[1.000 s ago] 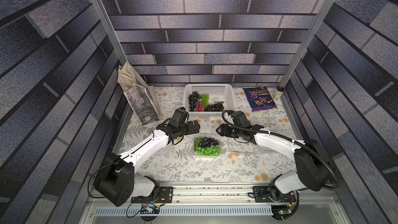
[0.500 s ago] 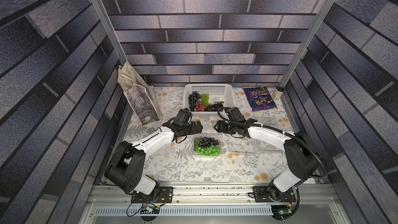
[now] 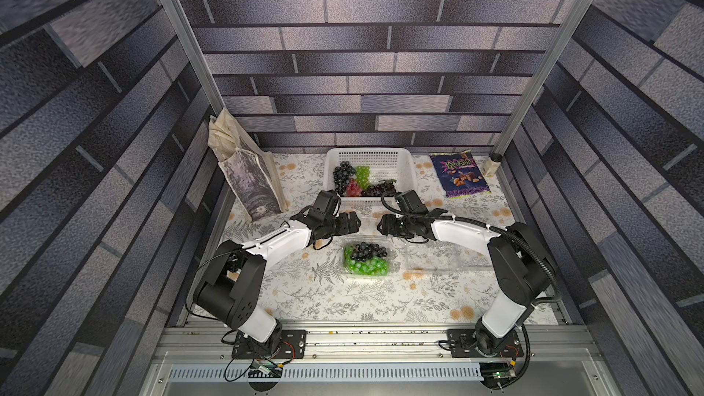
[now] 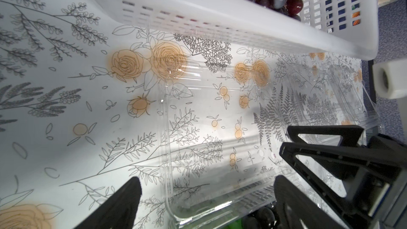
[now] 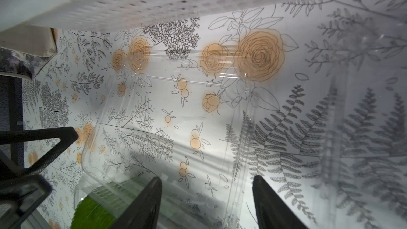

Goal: Pack grapes into containers
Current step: Close the packing box at the center of the board.

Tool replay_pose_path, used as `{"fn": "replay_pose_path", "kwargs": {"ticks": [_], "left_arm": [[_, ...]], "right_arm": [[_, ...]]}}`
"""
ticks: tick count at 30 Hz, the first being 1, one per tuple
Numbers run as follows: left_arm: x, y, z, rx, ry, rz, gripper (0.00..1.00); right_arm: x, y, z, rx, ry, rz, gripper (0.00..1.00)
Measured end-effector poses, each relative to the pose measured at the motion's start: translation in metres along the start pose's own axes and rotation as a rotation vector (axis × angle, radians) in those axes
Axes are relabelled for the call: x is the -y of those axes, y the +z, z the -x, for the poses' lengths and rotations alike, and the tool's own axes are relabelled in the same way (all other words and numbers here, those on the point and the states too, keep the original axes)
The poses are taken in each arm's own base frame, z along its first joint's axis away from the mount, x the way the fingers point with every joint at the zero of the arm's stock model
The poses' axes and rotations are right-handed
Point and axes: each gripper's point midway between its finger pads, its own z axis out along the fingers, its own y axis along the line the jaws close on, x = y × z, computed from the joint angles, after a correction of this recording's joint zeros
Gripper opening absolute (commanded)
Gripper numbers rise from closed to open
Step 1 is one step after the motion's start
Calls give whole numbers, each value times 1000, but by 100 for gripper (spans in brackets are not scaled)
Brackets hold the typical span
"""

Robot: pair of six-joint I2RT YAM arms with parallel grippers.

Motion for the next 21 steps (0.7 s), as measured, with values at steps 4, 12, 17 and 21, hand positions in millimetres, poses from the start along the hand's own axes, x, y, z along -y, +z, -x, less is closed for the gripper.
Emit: {"fn": "replay_pose_path", "kwargs": {"ticks": [4, 12, 17, 21], "left_arm": [[0, 5, -1, -13, -4, -4, 96], [4, 7, 2, -12, -11, -22, 96], [5, 13, 4, -15, -17, -28, 95], [4, 16, 1, -26, -19, -28, 95]], "right_arm": [[3, 7, -4, -17, 7, -4, 67], [-6, 15, -1, -15, 22, 52, 66], [-19, 14, 8, 17, 19, 112, 65], [-29, 13, 15, 47, 18, 164, 65]]}}
